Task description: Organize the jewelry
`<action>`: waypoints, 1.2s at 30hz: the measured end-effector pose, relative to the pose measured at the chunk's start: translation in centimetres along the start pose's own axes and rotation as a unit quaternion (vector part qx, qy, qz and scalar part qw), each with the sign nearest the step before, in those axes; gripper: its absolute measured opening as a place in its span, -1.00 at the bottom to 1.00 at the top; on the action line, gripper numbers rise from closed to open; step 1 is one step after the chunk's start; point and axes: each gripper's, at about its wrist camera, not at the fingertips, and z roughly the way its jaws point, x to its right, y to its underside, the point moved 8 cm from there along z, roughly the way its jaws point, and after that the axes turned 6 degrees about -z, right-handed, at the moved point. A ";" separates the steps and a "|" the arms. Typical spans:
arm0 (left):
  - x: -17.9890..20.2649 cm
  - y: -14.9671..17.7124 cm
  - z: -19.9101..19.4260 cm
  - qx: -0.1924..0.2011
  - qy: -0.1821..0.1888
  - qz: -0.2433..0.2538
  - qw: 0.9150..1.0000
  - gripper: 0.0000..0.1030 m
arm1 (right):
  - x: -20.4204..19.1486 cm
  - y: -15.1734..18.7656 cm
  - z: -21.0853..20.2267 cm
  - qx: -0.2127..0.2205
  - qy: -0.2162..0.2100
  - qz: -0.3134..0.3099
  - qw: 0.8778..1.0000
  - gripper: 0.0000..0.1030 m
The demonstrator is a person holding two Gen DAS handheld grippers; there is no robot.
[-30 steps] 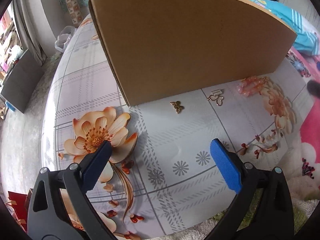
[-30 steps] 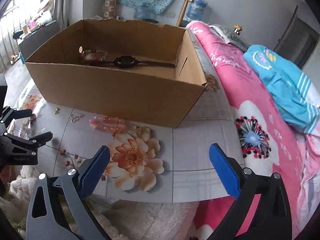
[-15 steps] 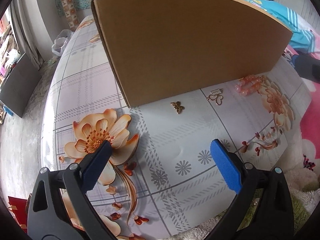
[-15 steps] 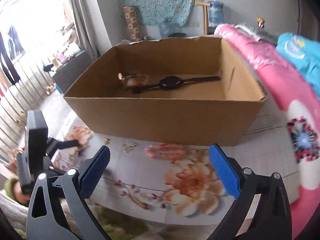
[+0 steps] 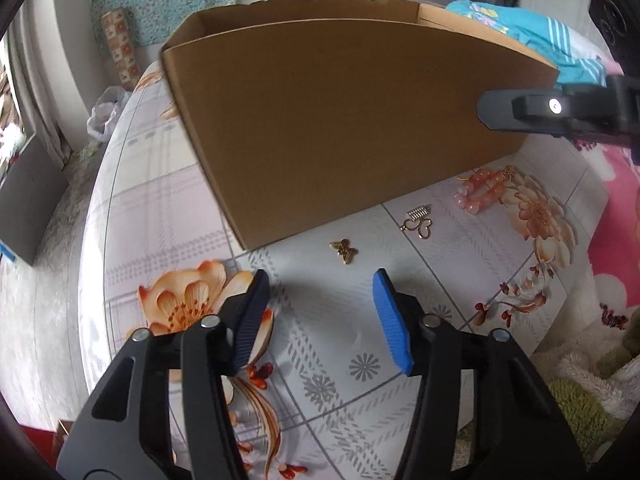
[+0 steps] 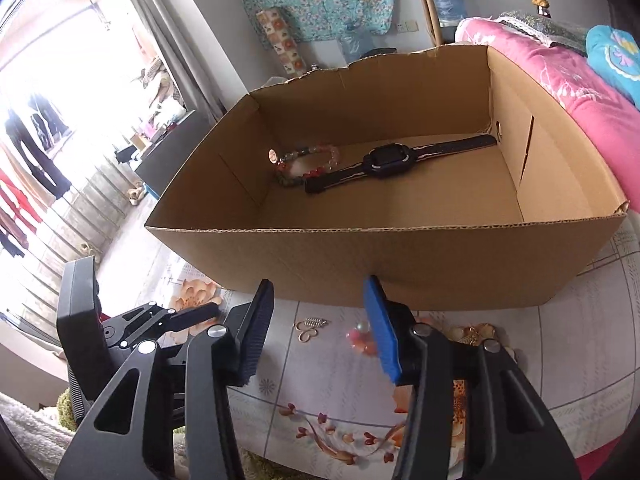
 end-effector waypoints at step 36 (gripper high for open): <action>0.9 -1.5 -0.3 0.012 0.019 -0.014 1.000 -0.77 | -3.7 5.6 2.7 -0.071 0.016 -0.117 0.991 -0.36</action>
